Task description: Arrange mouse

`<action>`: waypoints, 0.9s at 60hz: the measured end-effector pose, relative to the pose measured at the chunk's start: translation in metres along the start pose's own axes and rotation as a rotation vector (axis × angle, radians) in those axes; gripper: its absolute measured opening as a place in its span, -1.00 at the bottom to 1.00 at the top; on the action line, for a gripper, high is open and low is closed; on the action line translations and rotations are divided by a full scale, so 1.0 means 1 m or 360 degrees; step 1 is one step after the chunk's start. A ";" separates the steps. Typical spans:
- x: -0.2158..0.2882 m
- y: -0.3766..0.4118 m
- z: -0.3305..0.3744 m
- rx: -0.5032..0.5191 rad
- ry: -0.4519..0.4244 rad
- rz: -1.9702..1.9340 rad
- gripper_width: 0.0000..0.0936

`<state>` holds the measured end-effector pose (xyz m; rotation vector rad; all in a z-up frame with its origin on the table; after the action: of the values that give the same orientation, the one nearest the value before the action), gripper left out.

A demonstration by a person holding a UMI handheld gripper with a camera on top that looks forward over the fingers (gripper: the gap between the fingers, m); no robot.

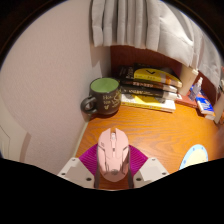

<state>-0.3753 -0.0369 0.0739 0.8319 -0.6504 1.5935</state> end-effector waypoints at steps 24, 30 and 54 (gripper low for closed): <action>0.148 -0.162 0.170 -0.0085 -0.0600 0.0148 -0.16; 0.137 -0.216 0.188 -0.0150 -0.0623 0.0123 -0.16; -0.030 -0.297 0.122 -0.0174 -0.0074 -0.0031 -0.16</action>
<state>-0.0605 -0.0978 0.1128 0.7939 -0.7540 1.5107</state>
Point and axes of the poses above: the point between the fingertips, and its own axes, seen from behind it with the camera up: y to the left, x up, z backward, against the way the camera looks, the point moved 10 cm from there along z, backward, against the way the camera looks, and after that the axes turned 14 degrees about -y, right-handed, at the moved point
